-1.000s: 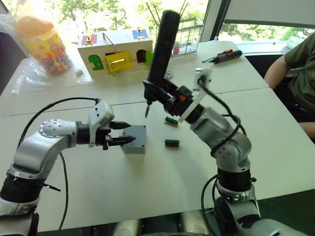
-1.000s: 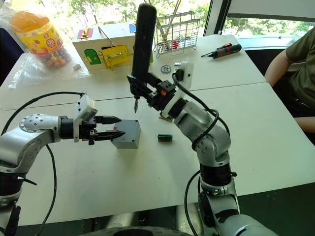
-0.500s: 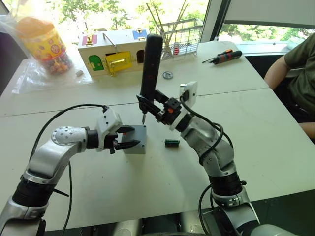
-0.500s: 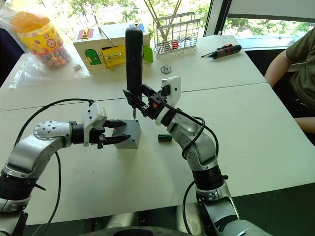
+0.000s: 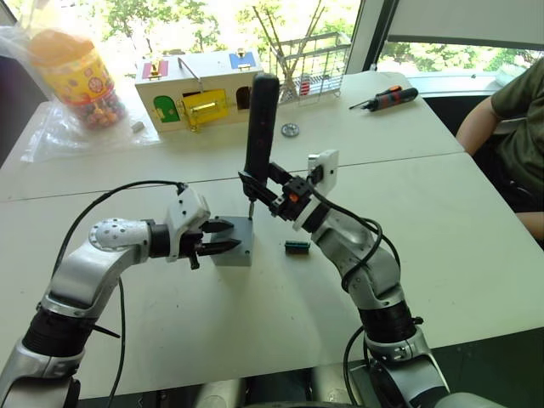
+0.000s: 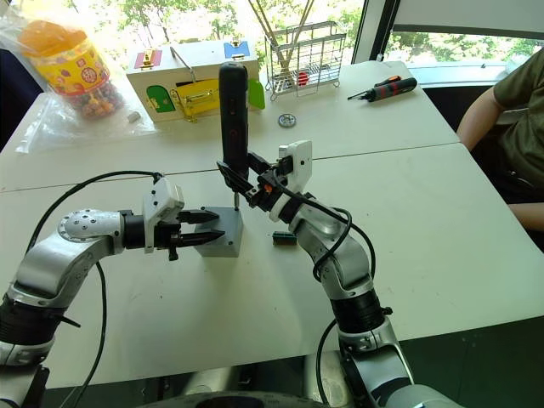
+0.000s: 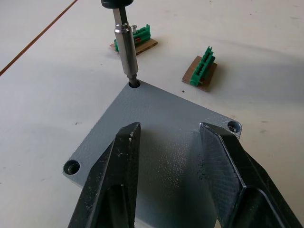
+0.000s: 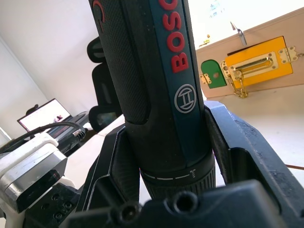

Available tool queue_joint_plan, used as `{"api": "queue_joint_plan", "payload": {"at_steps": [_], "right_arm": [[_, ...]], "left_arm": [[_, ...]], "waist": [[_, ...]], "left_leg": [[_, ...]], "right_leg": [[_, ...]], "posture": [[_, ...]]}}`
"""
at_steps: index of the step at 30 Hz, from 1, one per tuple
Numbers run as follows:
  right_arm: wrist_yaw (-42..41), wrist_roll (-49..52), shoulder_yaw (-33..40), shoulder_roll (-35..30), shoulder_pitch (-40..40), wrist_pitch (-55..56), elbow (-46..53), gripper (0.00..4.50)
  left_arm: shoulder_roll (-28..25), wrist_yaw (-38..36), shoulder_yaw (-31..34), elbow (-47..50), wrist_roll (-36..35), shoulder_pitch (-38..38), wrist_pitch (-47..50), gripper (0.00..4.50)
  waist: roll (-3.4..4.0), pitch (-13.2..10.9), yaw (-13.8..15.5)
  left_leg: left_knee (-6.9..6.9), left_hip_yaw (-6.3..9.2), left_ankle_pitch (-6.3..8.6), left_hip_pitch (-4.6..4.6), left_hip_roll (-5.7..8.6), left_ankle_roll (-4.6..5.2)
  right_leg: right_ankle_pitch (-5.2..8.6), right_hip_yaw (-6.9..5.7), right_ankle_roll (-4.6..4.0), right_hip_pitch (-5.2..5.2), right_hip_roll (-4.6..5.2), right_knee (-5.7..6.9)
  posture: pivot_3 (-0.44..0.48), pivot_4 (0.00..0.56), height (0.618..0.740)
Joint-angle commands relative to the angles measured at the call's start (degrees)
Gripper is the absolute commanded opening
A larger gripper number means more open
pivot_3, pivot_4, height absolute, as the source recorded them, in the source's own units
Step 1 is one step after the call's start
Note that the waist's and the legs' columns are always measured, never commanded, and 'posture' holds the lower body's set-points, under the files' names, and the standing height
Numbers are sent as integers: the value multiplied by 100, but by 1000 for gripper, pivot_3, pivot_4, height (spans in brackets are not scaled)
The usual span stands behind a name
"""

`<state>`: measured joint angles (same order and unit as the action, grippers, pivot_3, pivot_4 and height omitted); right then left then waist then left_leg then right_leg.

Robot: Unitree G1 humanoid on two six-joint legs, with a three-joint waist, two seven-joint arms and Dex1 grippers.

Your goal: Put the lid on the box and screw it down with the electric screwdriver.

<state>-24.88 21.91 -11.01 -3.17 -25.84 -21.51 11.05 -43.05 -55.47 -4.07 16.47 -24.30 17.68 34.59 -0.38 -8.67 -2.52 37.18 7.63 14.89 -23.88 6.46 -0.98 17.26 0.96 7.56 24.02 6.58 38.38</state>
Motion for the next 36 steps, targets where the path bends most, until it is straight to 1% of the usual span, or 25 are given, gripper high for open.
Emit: {"api": "queue_joint_plan", "payload": {"at_steps": [1, 5, 7, 11, 14, 20, 22, 25, 36], "right_arm": [[-201, -236, -310, -37, 82, 231, 122, 1731], [-266, -529, -599, -103, 184, 252, -61, 1731], [-221, -654, -648, -74, 212, 279, -219, 1731], [-134, -697, -577, 105, 266, 287, -535, 1731], [-102, -701, -536, 171, 335, 281, -653, 1731], [-131, -783, -532, 149, 519, 311, -762, 1731], [-157, -847, -596, 126, 559, 348, -779, 1731], [-151, -920, -659, 143, 603, 355, -823, 1731], [-101, -1022, -627, 197, 612, 352, -941, 1731]], "left_arm": [[-22, -19, -168, -86, 109, -49, 71, 1887], [-19, -8, -239, -114, 165, -81, 35, 1887], [-25, 1, -252, -129, 177, -109, 33, 1887], [-40, 7, -280, -161, 223, -162, -9, 1887], [-25, 17, -299, -154, 249, -202, -22, 1887], [5, 56, -332, -142, 263, -271, -39, 1887], [25, 65, -335, -138, 266, -279, -29, 1887], [56, 74, -336, -152, 278, -279, -18, 1887], [86, 57, -323, -212, 302, -238, 7, 1887]], "waist": [[1, 1, 0], [12, 11, 3], [12, 21, 2], [10, 30, 4], [15, 54, 6], [19, 129, 6], [19, 131, 9], [21, 132, 12], [33, 146, 14]], "left_leg": [[-1, 0, 0, 4, 0, 0], [-19, 0, 4, 59, -1, 4], [-18, 0, 5, 66, -2, 6], [-27, 0, 10, 101, -4, 12], [-53, -2, 14, 152, -4, 16], [-83, -3, 14, 173, -5, 16], [-97, -4, 14, 200, -5, 17], [-116, -5, 36, 245, -6, 54], [-118, -5, 36, 245, -10, 53]], "right_leg": [[0, 0, 0, -3, 0, 0], [1, 0, 0, -59, -2, -17], [1, 1, 0, -66, -4, -17], [1, 4, -1, -74, -6, -21], [2, 10, -2, -116, -6, -30], [2, 21, -2, -120, -6, -32], [3, 23, -2, -142, -6, -41], [5, 25, -3, -175, -7, -45], [6, 29, -5, -175, -11, -48]], "posture": [[0, 150, 740], [0, 150, 740], [0, 150, 740], [0, 150, 740], [0, 150, 740], [0, 150, 740], [0, 150, 740], [0, 150, 740], [0, 150, 740]]}}
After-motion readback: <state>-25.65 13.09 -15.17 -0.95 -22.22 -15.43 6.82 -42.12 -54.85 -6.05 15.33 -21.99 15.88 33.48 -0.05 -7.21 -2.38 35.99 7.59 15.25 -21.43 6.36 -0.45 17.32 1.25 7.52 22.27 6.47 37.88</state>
